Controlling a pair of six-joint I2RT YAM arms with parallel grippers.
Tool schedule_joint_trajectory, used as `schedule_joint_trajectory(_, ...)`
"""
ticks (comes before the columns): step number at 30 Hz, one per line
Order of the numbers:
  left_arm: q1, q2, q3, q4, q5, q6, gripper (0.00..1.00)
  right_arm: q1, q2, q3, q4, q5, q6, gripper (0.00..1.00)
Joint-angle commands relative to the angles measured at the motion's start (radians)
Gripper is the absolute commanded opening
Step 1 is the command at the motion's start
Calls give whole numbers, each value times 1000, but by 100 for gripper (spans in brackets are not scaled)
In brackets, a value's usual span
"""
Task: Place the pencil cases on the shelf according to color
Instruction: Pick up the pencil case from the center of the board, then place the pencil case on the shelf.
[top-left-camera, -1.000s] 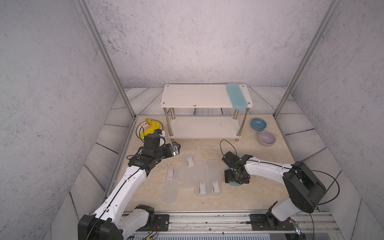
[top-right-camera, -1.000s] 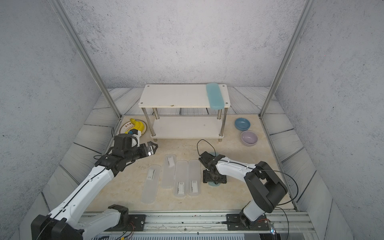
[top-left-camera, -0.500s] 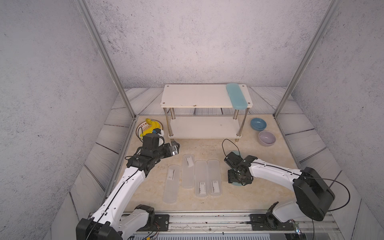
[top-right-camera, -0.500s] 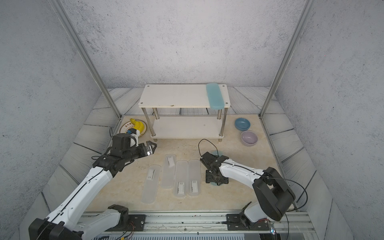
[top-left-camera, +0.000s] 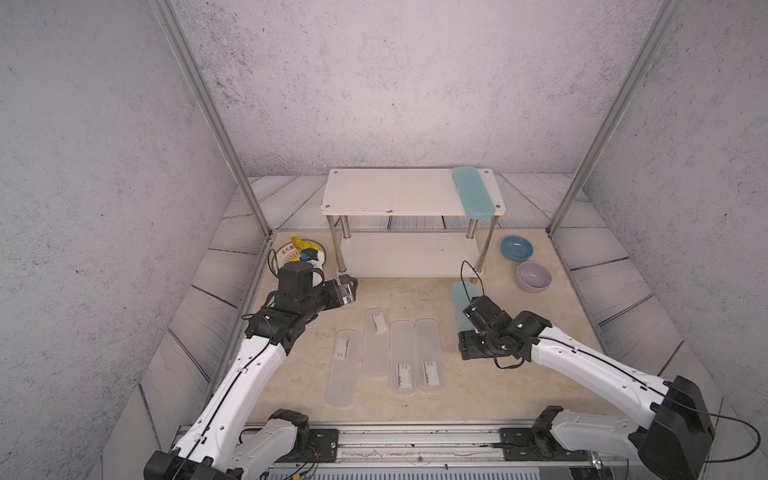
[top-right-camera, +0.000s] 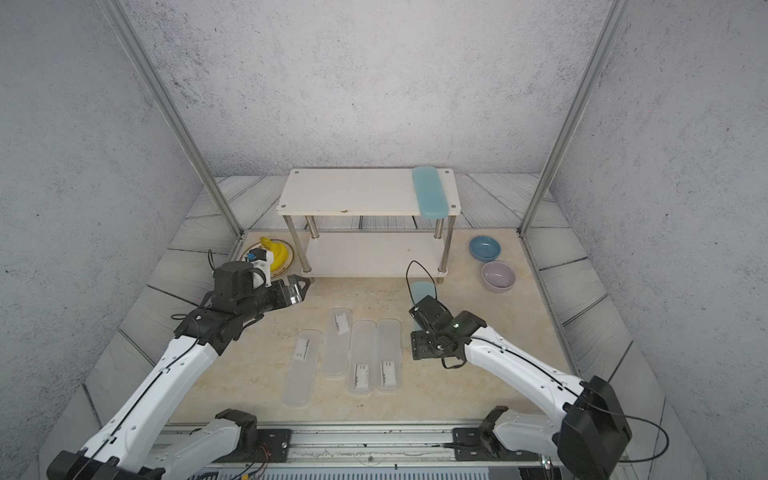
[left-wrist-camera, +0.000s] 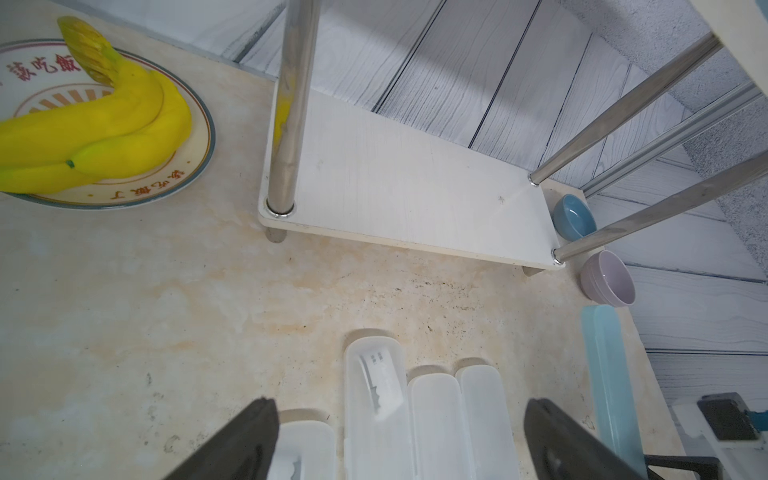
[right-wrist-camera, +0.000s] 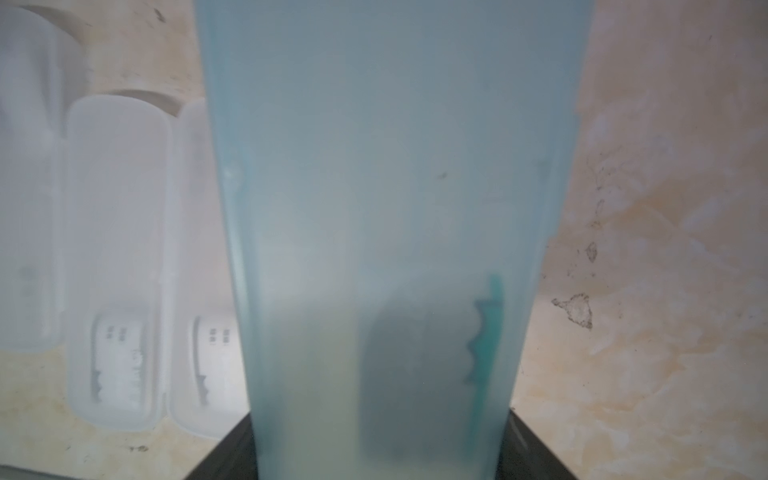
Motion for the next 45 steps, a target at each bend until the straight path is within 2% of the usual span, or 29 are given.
schedule_joint_trajectory(1, 5, -10, 38, 1, -8, 8, 99, 29, -65, 61, -33, -6, -66, 58)
schedule_joint_trajectory(7, 5, -12, 52, 43, 1, -18, 99, 83, -139, 168, -59, 6, -118, 58)
schedule_joint_trajectory(16, 5, 8, 165, 53, 31, -26, 99, 113, -157, 357, -44, -37, -196, 58)
schedule_joint_trajectory(21, 5, 29, 227, 66, 34, -12, 99, 112, -130, 478, 15, 69, -215, 58)
schedule_joint_trajectory(27, 5, 166, 389, 32, 52, 29, 99, 102, 66, 788, -8, 243, -284, 62)
schedule_joint_trajectory(33, 6, 277, 559, -40, 62, 123, 99, -10, 312, 1079, -27, 216, -306, 63)
schedule_joint_trajectory(39, 8, 292, 541, -45, 53, 215, 99, -128, 484, 1207, 67, 108, -328, 63)
schedule_joint_trajectory(45, 16, 295, 458, 12, 74, 226, 99, -148, 614, 1289, 114, 135, -331, 63)
